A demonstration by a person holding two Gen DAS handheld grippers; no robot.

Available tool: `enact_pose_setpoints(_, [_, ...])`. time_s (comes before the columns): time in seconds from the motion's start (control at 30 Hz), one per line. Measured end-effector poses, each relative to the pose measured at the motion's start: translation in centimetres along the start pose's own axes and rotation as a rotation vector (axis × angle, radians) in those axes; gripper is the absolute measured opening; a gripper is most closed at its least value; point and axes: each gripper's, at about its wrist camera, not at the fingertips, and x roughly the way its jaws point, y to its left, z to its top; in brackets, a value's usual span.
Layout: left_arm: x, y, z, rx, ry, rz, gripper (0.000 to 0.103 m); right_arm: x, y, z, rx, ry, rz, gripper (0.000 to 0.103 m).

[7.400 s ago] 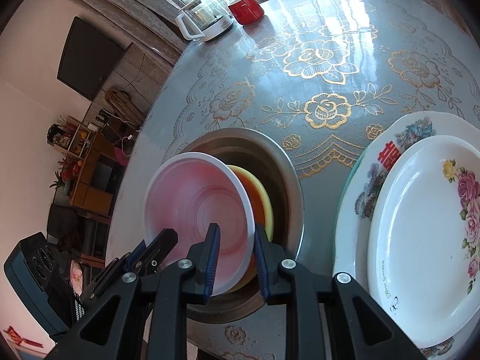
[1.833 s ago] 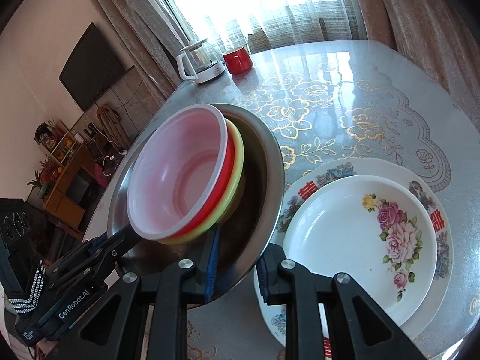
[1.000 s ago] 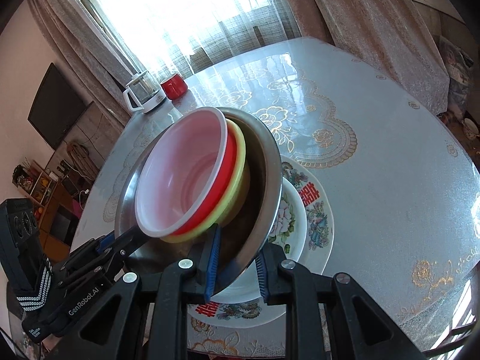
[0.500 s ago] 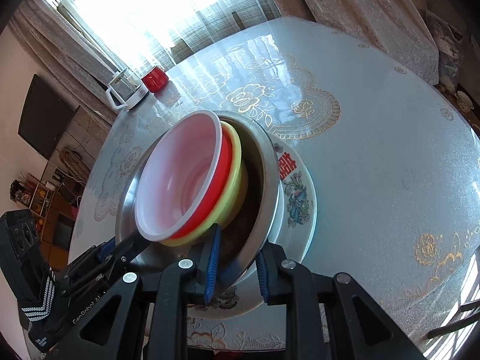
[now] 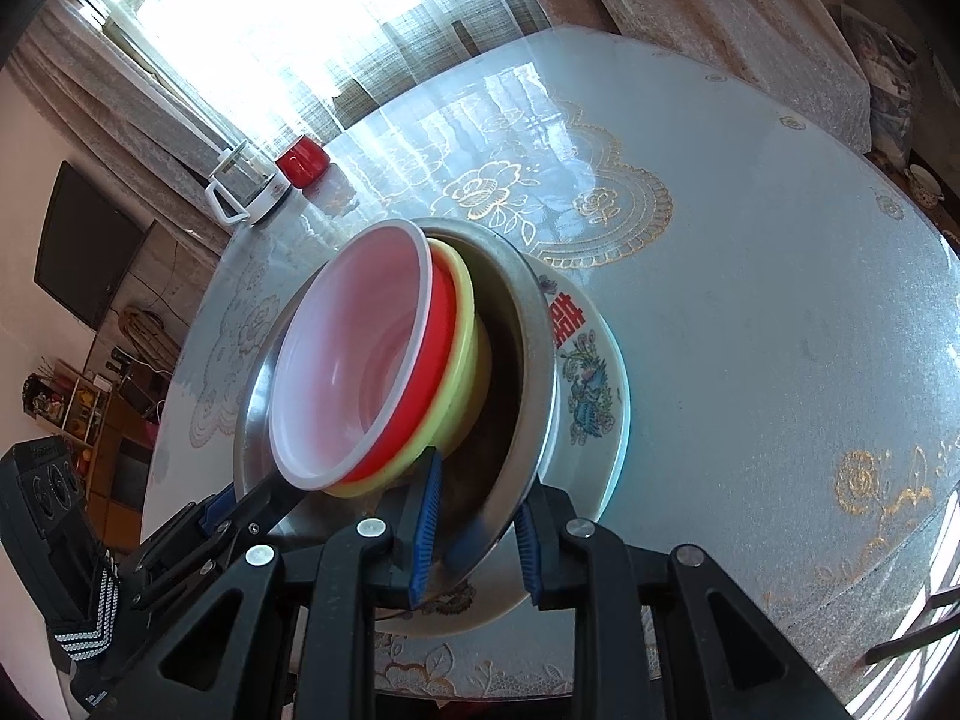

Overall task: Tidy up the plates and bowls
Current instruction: 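Lower the steel bowl onto the plate stack and open both grippers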

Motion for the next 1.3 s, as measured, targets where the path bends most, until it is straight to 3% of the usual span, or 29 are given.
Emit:
enact_pose_setpoints(1.03, [-2.3, 0.0, -0.8, 0.009, -0.047, 0.008, 0.033, -0.4, 0.0, -0.5, 0.019, -0.006, -0.015, 0.027])
enact_pose_setpoints(1.3, [-4.1, -0.9, -1.9, 0.097, -0.111, 0.077, 0.032, -0.9, 0.1, -1.0, -0.004, -0.024, 0.002, 0.027])
